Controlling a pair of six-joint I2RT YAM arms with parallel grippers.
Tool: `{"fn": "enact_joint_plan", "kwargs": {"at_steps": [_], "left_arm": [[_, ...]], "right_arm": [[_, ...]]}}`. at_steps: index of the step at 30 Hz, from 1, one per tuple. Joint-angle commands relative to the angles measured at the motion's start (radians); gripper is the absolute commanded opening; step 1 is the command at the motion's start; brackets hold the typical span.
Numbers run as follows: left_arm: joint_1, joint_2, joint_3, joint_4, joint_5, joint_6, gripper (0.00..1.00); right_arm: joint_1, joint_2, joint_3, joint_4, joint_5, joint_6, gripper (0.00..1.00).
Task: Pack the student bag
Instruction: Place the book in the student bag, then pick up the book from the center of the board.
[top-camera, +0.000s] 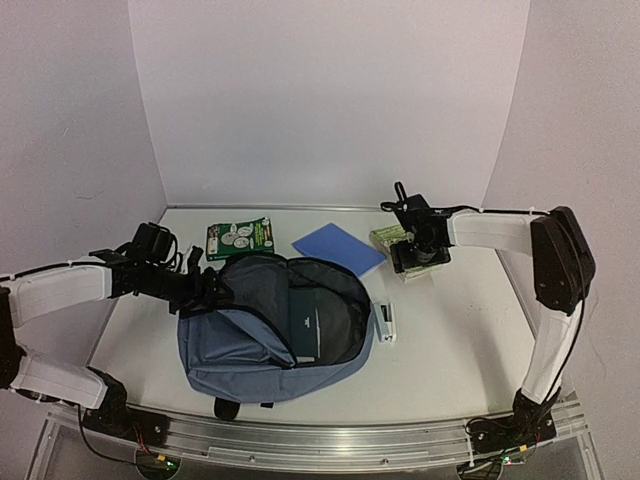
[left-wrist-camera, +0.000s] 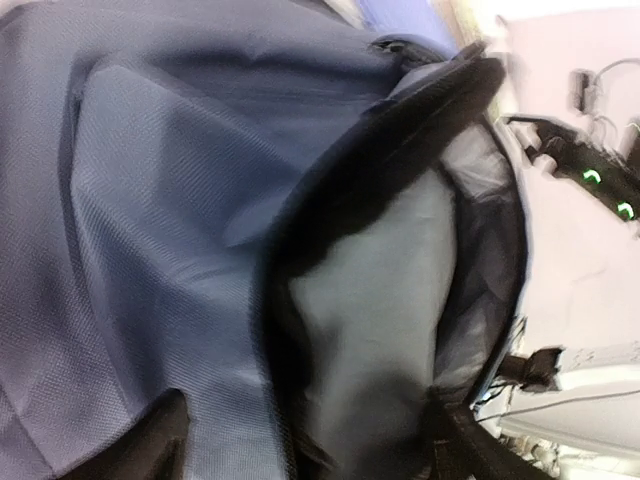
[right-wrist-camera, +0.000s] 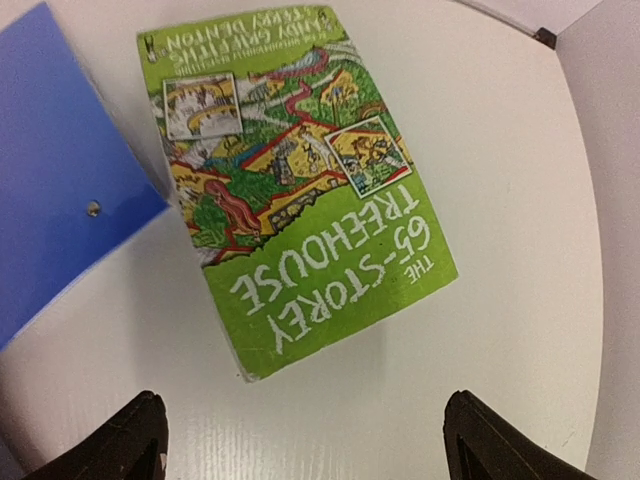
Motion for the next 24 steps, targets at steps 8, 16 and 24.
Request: {"fn": "enact_joint_plan", "kwargs": {"at_steps": [8,16,24], "left_arm": [[0.008,-0.186,0.037,-0.067,-0.084,0.018,1.00],[0.008,-0.269,0.078,-0.081,-0.067,0.017,1.00],[0.007,-0.263,0.113,-0.094,-0.058,0.032,1.00]], "right_arm": [[-0.046,0.231,0.190,0.061,-0.050,-0.184,0.92],[-0.107,0.284,0.200,0.060,-0.102,-0.194,0.74],[-0.153,0.334,0.204,0.060,-0.214,-0.202,0.43]]}}
